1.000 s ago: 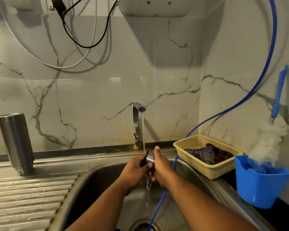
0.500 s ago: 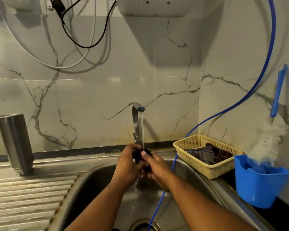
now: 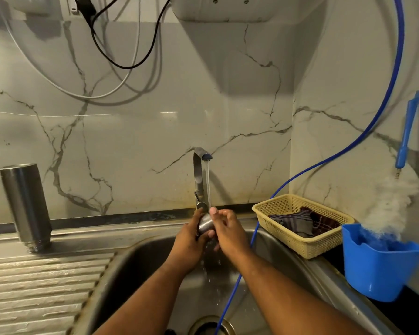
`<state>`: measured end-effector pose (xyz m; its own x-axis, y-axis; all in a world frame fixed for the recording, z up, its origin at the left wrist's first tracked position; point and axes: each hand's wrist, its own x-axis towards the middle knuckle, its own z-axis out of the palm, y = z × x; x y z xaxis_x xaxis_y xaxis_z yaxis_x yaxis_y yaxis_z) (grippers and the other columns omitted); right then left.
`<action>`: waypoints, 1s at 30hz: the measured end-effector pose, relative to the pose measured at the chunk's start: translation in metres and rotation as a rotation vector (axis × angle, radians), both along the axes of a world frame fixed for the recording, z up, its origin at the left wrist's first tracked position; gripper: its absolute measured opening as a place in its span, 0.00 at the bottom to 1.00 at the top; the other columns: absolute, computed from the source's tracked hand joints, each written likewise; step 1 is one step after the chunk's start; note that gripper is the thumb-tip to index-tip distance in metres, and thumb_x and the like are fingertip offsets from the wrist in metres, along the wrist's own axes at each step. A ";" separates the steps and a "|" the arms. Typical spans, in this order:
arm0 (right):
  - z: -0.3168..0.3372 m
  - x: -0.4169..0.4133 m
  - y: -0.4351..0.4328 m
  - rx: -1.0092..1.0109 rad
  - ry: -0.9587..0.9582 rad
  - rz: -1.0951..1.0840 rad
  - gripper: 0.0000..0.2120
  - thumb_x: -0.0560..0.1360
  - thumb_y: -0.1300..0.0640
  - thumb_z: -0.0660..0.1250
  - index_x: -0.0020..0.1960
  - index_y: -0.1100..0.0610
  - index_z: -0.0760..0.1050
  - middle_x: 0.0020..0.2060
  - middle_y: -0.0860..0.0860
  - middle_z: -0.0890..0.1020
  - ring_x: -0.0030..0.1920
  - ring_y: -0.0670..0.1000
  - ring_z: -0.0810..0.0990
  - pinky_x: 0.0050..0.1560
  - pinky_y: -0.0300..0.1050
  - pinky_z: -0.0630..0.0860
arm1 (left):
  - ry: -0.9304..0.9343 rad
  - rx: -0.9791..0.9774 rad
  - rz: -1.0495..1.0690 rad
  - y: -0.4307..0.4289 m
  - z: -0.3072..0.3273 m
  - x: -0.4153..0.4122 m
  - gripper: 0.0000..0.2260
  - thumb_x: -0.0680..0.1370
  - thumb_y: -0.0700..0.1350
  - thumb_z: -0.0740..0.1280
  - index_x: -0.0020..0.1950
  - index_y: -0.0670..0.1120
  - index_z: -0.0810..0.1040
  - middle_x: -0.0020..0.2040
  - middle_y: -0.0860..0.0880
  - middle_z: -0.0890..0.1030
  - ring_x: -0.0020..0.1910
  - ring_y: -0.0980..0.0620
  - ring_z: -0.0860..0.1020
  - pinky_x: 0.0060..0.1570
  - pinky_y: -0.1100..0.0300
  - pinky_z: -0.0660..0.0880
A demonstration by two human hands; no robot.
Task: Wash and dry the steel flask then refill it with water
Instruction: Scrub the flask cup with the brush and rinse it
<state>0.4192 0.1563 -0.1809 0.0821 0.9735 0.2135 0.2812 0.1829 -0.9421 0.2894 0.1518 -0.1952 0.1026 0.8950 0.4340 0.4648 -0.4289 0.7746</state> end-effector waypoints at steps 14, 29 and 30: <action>0.015 -0.003 -0.005 -0.369 1.024 0.116 0.14 0.86 0.54 0.57 0.62 0.62 0.75 0.54 0.65 0.82 0.52 0.63 0.83 0.44 0.56 0.80 | -0.260 -0.017 -0.112 -0.012 0.019 0.001 0.18 0.82 0.47 0.66 0.72 0.60 0.74 0.61 0.59 0.79 0.56 0.65 0.79 0.49 0.71 0.77; 0.001 -0.009 -0.003 -0.298 0.652 0.104 0.09 0.85 0.50 0.59 0.61 0.53 0.71 0.55 0.59 0.78 0.53 0.60 0.82 0.49 0.51 0.83 | -0.509 -0.327 -0.069 -0.005 0.008 0.005 0.15 0.87 0.45 0.55 0.63 0.60 0.79 0.65 0.46 0.75 0.61 0.44 0.79 0.59 0.49 0.81; -0.002 -0.006 0.001 -0.258 0.583 0.081 0.10 0.85 0.49 0.59 0.62 0.53 0.72 0.56 0.59 0.79 0.52 0.59 0.83 0.50 0.51 0.84 | -0.517 -0.344 -0.088 -0.006 0.007 0.005 0.18 0.86 0.41 0.55 0.64 0.59 0.78 0.66 0.46 0.74 0.61 0.44 0.79 0.59 0.50 0.81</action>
